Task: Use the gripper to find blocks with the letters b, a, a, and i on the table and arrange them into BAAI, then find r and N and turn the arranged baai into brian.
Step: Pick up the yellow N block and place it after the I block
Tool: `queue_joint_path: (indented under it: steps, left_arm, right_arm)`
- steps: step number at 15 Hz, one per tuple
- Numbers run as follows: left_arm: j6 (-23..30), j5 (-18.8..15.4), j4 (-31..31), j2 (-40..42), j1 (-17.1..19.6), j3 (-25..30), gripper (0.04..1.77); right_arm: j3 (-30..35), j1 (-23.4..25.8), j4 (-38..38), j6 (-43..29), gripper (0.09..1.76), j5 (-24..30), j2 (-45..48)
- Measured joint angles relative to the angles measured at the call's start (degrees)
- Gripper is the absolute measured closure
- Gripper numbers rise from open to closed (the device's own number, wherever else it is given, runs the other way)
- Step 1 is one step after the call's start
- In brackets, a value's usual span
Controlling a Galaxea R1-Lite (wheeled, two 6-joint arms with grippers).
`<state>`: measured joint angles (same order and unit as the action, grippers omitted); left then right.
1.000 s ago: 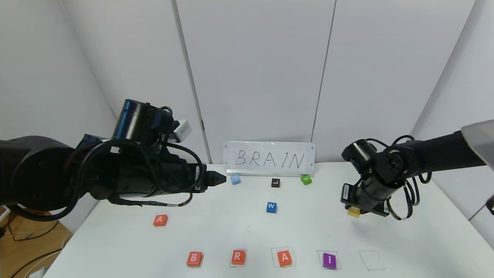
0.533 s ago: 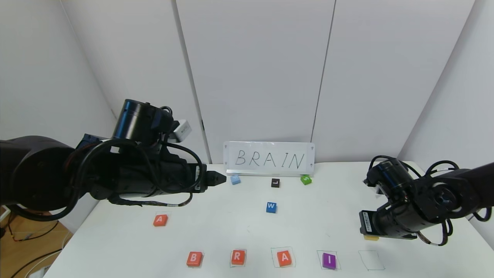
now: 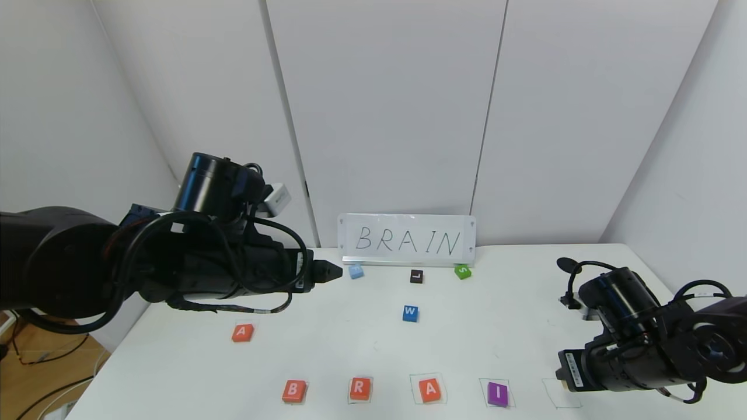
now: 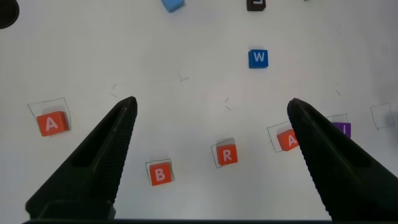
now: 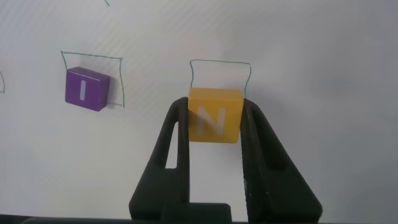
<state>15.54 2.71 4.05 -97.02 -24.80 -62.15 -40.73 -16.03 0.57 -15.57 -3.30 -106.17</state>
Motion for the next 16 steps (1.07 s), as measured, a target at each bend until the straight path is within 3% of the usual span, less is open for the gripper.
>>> queue_joint_path:
  steps: [7, 16]
  left_arm:
    - [-0.3, 0.0, 0.0, -0.1, 0.0, 0.1, 0.09]
    - [-0.3, 0.0, 0.0, -0.1, 0.0, 0.1, 0.09]
  right_arm:
    - [4.2, -0.5, 6.4, 0.1, 1.31, -0.7, -2.7]
    - [5.1, -0.6, 7.4, 0.6, 1.31, -0.8, -6.3]
